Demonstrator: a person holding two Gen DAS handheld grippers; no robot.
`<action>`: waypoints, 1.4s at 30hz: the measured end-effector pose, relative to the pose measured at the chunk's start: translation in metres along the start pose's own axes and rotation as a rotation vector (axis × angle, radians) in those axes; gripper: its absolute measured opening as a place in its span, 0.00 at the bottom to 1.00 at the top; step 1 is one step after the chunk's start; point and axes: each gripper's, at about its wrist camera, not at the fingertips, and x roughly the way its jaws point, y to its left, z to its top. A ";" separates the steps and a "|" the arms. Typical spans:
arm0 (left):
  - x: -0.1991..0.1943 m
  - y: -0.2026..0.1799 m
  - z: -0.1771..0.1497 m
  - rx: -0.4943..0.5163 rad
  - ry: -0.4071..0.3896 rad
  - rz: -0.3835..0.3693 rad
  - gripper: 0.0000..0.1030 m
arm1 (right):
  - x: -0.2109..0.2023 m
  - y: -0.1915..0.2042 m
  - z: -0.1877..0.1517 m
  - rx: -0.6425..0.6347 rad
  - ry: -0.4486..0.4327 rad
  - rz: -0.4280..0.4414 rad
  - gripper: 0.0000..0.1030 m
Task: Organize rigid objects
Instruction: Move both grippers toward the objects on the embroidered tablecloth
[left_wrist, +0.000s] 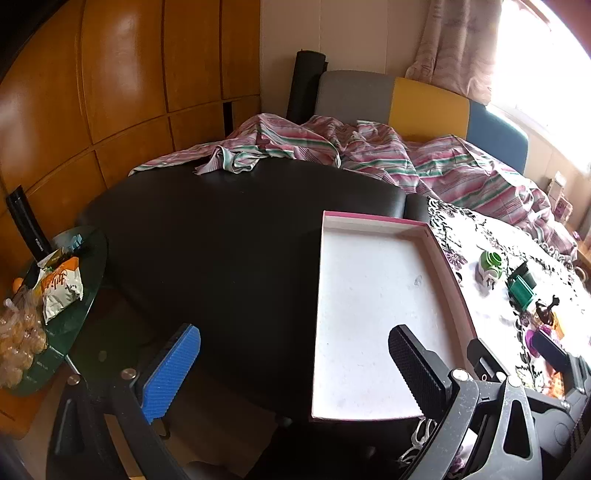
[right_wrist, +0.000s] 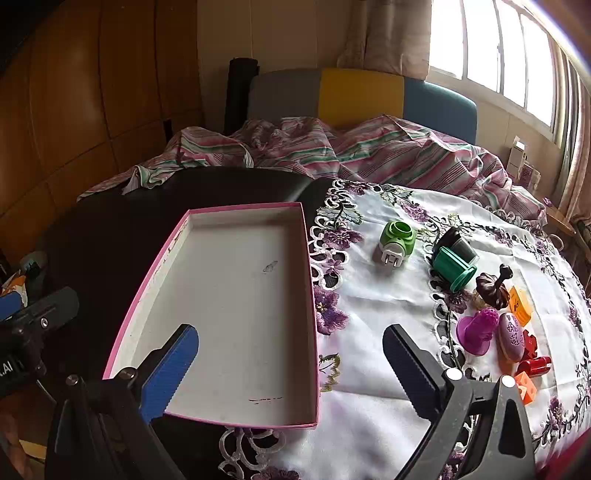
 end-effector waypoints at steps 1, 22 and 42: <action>0.000 -0.001 -0.001 0.003 0.002 -0.005 1.00 | 0.000 0.000 0.000 -0.001 -0.001 -0.002 0.99; 0.004 -0.020 -0.006 0.085 0.019 -0.037 1.00 | -0.002 -0.022 0.011 -0.005 -0.007 -0.029 0.99; -0.003 -0.106 0.005 0.313 -0.002 -0.226 1.00 | -0.006 -0.147 0.053 0.118 -0.047 -0.155 1.00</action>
